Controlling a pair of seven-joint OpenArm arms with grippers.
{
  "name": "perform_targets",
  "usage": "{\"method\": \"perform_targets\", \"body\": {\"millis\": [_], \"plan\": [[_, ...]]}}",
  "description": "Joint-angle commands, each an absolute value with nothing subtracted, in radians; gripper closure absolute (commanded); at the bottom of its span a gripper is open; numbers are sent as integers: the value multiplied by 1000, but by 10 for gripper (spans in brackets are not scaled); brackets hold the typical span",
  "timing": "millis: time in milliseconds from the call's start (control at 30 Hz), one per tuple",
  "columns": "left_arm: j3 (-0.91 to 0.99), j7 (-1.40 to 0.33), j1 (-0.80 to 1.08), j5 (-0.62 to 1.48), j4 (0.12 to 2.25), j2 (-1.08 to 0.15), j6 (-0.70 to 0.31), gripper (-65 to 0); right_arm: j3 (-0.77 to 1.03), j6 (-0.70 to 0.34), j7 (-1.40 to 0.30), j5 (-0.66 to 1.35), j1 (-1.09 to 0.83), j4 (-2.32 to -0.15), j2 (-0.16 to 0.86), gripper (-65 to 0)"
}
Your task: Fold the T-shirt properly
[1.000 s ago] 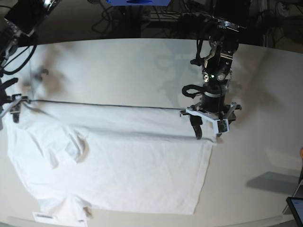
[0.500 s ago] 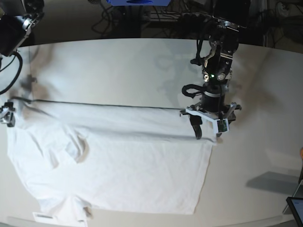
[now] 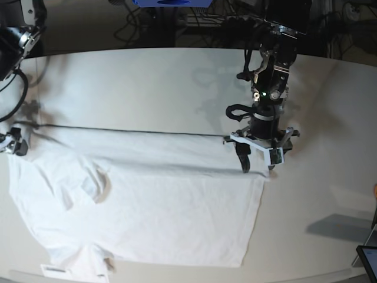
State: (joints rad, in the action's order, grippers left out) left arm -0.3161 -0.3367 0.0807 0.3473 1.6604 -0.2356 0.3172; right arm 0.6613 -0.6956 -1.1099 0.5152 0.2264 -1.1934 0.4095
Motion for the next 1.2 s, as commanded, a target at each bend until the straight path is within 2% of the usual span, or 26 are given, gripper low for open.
{"method": "perform_targets", "body": {"millis": [0, 133, 200, 400, 600, 700, 1167], "plan": [[-312, -311, 68, 338, 1678, -242, 321, -380, 665, -698, -1093, 532, 246, -1208, 432, -434], [-312, -311, 68, 338, 1678, -242, 321, -380, 665, -698, -1093, 532, 245, -1207, 430, -432], [-312, -311, 68, 338, 1678, -242, 321, -380, 665, -698, -1093, 532, 245, -1207, 430, -406], [-312, -311, 68, 338, 1678, -242, 321, -380, 664, -698, -1089, 532, 249, -1142, 430, -178], [-312, -311, 68, 338, 1678, -242, 321, -380, 664, -698, -1087, 532, 254, -1132, 432, -19], [-312, -311, 68, 338, 1678, -242, 321, -380, 662, -698, -1087, 530, 271, -1132, 435, -3], [-312, -309, 81, 338, 1678, -251, 321, -380, 662, -698, -1035, 522, 291, -1130, 437, -3]]}}
